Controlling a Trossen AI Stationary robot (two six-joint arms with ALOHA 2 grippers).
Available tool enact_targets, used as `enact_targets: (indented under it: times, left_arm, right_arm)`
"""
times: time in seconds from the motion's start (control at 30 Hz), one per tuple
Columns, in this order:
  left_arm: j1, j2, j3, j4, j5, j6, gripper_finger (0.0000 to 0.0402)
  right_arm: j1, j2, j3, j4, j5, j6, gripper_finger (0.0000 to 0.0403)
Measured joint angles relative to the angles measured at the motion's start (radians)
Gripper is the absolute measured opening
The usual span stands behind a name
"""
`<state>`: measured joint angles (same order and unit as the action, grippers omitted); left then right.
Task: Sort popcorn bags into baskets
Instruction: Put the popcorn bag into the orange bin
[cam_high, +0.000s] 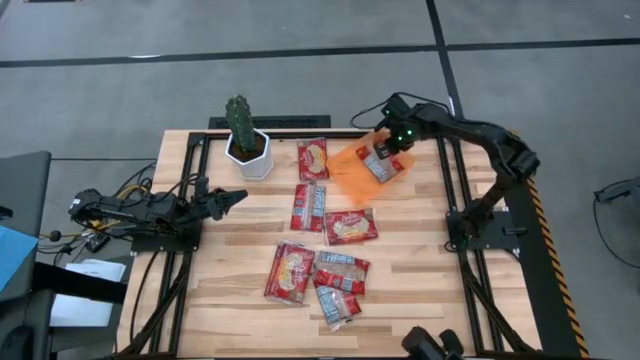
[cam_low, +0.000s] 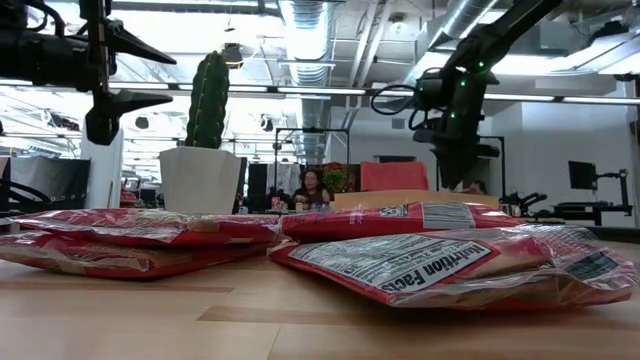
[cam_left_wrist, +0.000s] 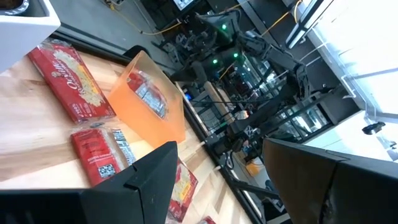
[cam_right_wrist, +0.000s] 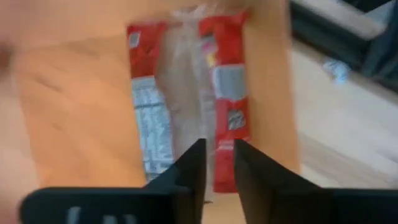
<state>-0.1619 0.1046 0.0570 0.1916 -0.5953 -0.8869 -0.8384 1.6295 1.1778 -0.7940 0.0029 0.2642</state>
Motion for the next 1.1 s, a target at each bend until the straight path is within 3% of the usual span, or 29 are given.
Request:
enact_targets:
  times: [0.1, 0.17, 0.27, 0.33, 0.5, 0.7, 0.9, 1.1]
  left_arm:
    - [0.0, 0.0, 0.0, -0.007, -0.005, -0.016, 0.0225]
    - [0.0, 0.0, 0.0, -0.013, -0.015, -0.025, 0.0225]
    - [0.0, 0.0, 0.0, -0.024, -0.018, -0.026, 0.0225]
    - [0.0, 0.0, 0.0, -0.024, -0.018, -0.027, 0.0225]
    - [0.0, 0.0, 0.0, -0.024, -0.018, -0.027, 0.0225]
    - [0.0, 0.0, 0.0, -0.026, -0.023, -0.061, 0.0225]
    - [0.0, 0.0, 0.0, -0.029, -0.014, -0.087, 0.0225]
    - [0.0, 0.0, 0.0, -0.054, -0.011, -0.129, 0.0225]
  right_arm:
    - [-0.01, -0.018, 0.029, -0.012, -0.013, -0.006, 0.0151]
    - [0.004, -0.055, 0.059, -0.005, -0.091, -0.055, 0.0172]
    - [0.079, -0.132, 0.081, -0.022, -0.217, -0.082, 0.0193]
    - [0.161, -0.186, 0.081, -0.065, -0.234, -0.054, 0.0199]
    - [0.392, -0.321, -0.004, -0.137, -0.161, 0.215, 0.0196]
    - [0.625, -0.456, -0.276, 0.053, -0.06, 0.694, 0.021]
    - [0.7, -0.473, -0.549, 0.38, -0.017, 0.924, 0.0255]
    - [0.724, -0.38, -0.631, 0.508, 0.054, 0.974, 0.0261]
